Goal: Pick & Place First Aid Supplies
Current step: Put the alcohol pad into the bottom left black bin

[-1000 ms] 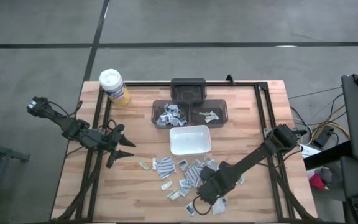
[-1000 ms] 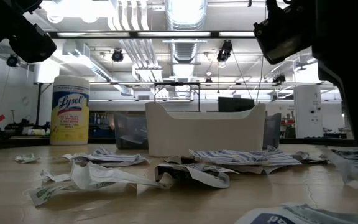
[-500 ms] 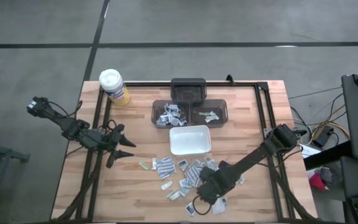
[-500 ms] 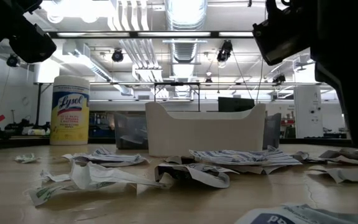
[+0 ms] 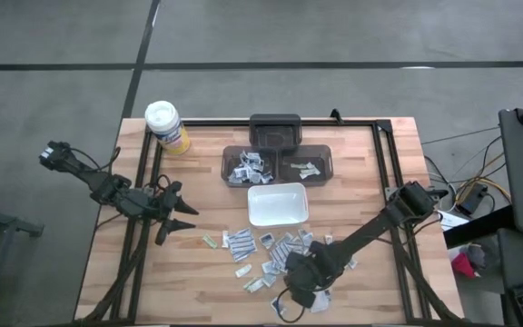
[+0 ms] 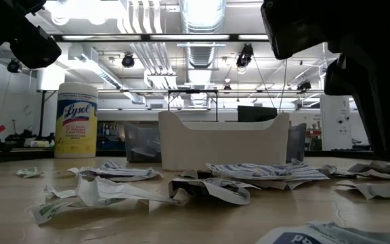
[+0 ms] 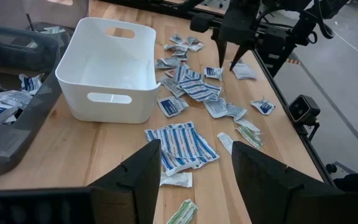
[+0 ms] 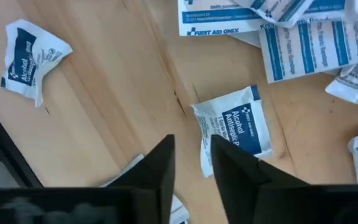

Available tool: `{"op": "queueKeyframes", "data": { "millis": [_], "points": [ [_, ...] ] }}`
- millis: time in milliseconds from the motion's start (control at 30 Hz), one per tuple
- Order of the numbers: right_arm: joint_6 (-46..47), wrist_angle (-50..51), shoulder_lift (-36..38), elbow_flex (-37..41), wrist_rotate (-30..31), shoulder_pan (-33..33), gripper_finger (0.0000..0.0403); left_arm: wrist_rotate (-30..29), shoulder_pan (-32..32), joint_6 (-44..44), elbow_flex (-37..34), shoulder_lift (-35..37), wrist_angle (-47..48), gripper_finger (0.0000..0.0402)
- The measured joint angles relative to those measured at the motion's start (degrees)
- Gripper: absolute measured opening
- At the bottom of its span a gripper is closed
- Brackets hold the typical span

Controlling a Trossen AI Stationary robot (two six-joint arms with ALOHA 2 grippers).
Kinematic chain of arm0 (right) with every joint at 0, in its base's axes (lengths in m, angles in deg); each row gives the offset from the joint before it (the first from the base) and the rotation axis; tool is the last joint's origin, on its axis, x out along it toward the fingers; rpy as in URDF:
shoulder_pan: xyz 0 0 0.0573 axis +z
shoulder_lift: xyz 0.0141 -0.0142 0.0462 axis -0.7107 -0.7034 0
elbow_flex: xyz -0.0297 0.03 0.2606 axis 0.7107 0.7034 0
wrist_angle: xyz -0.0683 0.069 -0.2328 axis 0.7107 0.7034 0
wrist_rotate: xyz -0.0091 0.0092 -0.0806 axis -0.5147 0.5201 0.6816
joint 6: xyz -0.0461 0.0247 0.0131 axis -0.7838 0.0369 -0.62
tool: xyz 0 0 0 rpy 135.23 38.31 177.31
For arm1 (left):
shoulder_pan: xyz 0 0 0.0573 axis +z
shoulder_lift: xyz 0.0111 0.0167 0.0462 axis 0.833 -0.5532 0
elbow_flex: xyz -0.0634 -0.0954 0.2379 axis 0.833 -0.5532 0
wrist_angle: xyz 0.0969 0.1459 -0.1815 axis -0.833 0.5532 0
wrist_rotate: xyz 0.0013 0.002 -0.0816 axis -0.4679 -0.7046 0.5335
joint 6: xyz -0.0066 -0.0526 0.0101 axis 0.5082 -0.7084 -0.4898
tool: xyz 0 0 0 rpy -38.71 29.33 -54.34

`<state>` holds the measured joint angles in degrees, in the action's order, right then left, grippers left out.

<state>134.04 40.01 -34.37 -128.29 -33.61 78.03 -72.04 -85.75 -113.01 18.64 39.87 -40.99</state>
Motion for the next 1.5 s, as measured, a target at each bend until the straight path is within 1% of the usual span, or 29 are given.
{"op": "queueKeyframes", "data": {
  "millis": [167,433,700,867,1200,1367,1500],
  "points": [
    [-3.09,0.12,-0.1,0.73,0.45,-0.02,0.0131,-0.01,-0.01,0.0,0.0,0.01,0.02,0.019],
    [-3.27,-0.5,-0.15,3.34,0.45,-0.02,0.0136,0.0,-0.01,0.0,0.0,0.0,0.02,0.019],
    [-3.25,-3.67,-0.15,3.76,0.25,-0.02,0.0121,-0.02,-0.02,0.0,0.0,0.0,0.02,0.019],
    [-3.27,-3.99,-0.18,3.76,0.23,-0.02,0.0116,-0.02,-0.01,0.0,0.0,0.0,0.02,0.019],
    [-3.01,-3.86,-3.52,3.51,-0.05,-0.02,0.0114,-0.04,0.0,-0.24,0.0,0.0,0.02,0.019],
    [-3.01,-3.54,-3.8,3.41,-0.03,-0.07,0.01,-0.04,-0.02,-0.5,0.0,0.0,0.02,0.019],
    [-3.02,-3.24,-3.86,3.45,0.02,-0.07,0.0078,-0.04,0.0,-0.5,0.0,0.0,0.02,0.019]
  ]
}}
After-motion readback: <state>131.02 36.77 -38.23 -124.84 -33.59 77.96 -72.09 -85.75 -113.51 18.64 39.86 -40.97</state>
